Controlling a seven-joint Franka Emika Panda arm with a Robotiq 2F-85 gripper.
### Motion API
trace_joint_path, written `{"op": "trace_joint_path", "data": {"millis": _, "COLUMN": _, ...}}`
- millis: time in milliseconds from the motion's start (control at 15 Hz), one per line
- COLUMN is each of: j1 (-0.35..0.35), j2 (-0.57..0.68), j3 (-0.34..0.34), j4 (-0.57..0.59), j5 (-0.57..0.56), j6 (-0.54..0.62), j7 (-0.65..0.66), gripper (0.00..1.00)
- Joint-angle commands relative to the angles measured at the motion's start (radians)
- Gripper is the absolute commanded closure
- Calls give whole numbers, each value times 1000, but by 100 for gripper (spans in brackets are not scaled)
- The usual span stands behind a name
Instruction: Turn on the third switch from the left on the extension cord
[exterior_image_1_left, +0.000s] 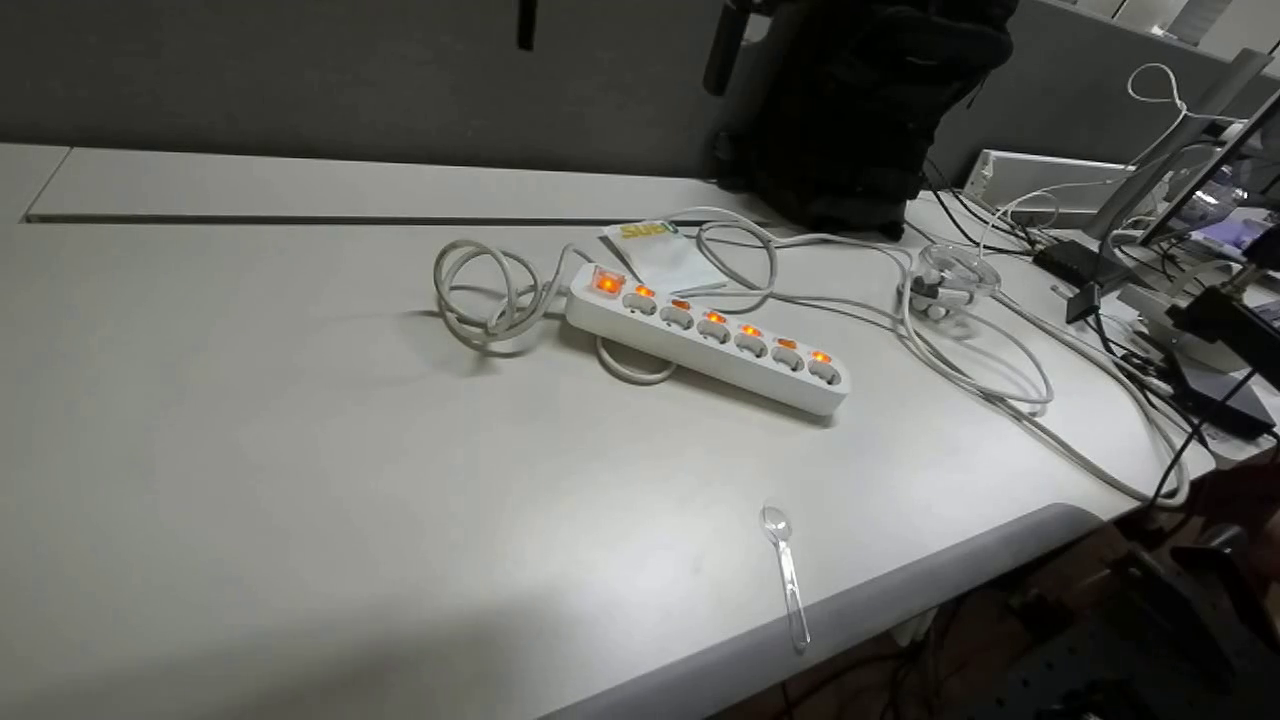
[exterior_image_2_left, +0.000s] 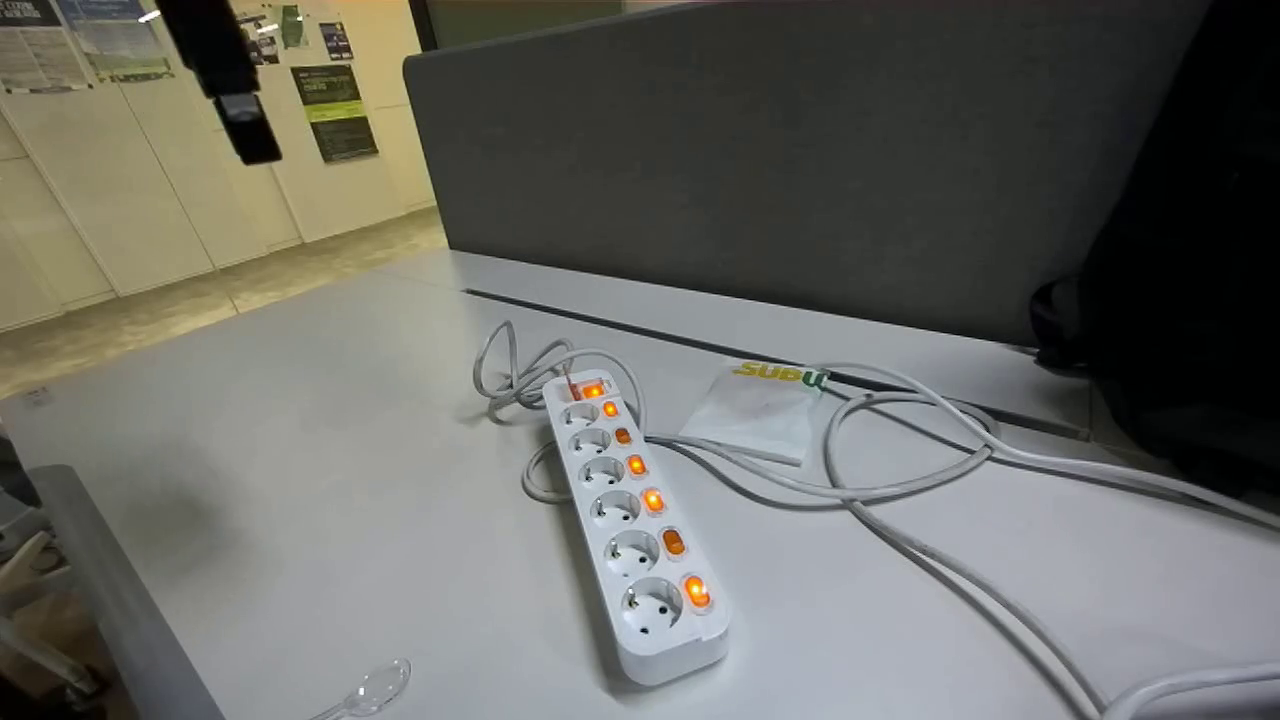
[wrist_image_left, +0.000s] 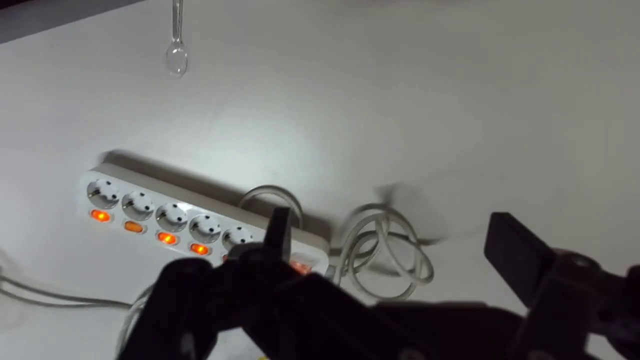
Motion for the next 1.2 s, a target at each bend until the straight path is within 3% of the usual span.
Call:
{"op": "trace_joint_path", "data": {"millis": 0, "j1": -54, "j2": 18, "j3": -10, "j4": -39, "j5": -112, "j6": 132, "j7": 158, "gripper": 26}}
{"op": "trace_joint_path", "data": {"millis": 267, "j1": -103, "j2": 60, "j3": -18, "j4": -40, "j5": -251, "j6": 203, "j7": 346, "gripper": 55}}
{"op": "trace_joint_path", "data": {"millis": 733, "j1": -103, "j2": 114, "j3": -41, "j4": -13, "j5": -393, "j6": 215, "j7": 526, "gripper": 100}}
{"op": "trace_joint_path", "data": {"millis": 800, "j1": -87, "j2": 97, "j3": -54, "j4": -34, "j5": -350, "j6": 208, "j7": 447, "gripper": 100}}
{"op": "trace_joint_path", "data": {"millis": 867, "j1": -85, "j2": 100, "j3": -57, "j4": -34, "j5": -354, "j6": 209, "j7": 450, "gripper": 91}}
{"op": "trace_joint_path", "data": {"millis": 933, "j1": -82, "j2": 101, "j3": -59, "j4": -35, "j5": -353, "j6": 209, "j7": 448, "gripper": 99}}
{"op": "trace_joint_path", "data": {"millis": 1133, "j1": -80, "j2": 101, "j3": -60, "j4": -35, "j5": -353, "j6": 209, "j7": 447, "gripper": 100}}
